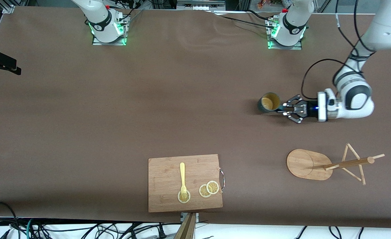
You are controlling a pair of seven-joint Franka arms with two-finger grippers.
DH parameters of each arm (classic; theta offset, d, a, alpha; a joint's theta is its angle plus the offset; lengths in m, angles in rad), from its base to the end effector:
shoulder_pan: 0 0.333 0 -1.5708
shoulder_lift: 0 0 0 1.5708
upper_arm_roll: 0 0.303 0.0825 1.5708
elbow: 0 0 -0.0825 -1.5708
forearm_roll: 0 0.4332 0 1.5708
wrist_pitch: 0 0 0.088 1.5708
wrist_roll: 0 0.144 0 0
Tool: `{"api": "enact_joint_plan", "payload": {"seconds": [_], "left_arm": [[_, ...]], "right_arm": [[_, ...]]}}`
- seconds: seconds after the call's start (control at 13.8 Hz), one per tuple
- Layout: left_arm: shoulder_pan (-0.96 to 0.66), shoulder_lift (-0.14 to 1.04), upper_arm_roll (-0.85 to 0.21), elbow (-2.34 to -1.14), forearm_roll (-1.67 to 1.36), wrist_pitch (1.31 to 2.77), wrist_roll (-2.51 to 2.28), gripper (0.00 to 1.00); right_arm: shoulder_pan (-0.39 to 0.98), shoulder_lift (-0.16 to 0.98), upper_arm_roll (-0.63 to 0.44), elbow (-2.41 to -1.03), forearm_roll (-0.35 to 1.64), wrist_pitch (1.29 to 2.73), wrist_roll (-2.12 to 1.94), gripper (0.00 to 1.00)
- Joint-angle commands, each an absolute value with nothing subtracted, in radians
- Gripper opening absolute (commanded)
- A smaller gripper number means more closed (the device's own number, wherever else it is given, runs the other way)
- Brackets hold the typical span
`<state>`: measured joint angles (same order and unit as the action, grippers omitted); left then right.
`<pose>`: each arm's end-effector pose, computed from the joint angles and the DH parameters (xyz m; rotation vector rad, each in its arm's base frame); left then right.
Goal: Pass cup and hang on rack
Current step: 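Carry the teal mug with the left gripper toward the wooden rack, then tilt the mug and hook its handle onto a rack peg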
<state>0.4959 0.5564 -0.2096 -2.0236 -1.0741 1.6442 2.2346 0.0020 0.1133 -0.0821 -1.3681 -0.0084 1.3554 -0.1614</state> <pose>0.5484 0.0282 0.1258 1.4947 -1.1281 0.8272 0.6076 -0.0474 0.5919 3.1304 0.1252 -0.1989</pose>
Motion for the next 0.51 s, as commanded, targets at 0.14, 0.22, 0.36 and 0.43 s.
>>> {"api": "enact_joint_plan", "payload": {"seconds": [0.14, 0.22, 0.36, 0.43], "left_arm": [[0.633, 0.580, -0.209, -1.830, -0.931, 1.493, 1.843, 0.00], [0.652, 0.594, -0.207, -1.795, -0.930, 1.477, 1.769, 0.00], [0.690, 0.597, -0.209, -1.775, -0.931, 1.459, 1.621, 0.00], [0.704, 0.597, -0.209, -1.751, -0.931, 1.457, 1.561, 0.00]], "right_arm": [[-0.006, 0.106, -0.075, -1.382, -0.020, 1.358, -0.160, 1.00], [-0.008, 0.106, -0.077, -1.382, -0.020, 1.355, -0.161, 1.00], [-0.003, 0.107, -0.075, -1.381, -0.020, 1.358, -0.158, 1.00], [-0.003, 0.107, -0.075, -1.378, -0.021, 1.353, -0.158, 1.00]]}}
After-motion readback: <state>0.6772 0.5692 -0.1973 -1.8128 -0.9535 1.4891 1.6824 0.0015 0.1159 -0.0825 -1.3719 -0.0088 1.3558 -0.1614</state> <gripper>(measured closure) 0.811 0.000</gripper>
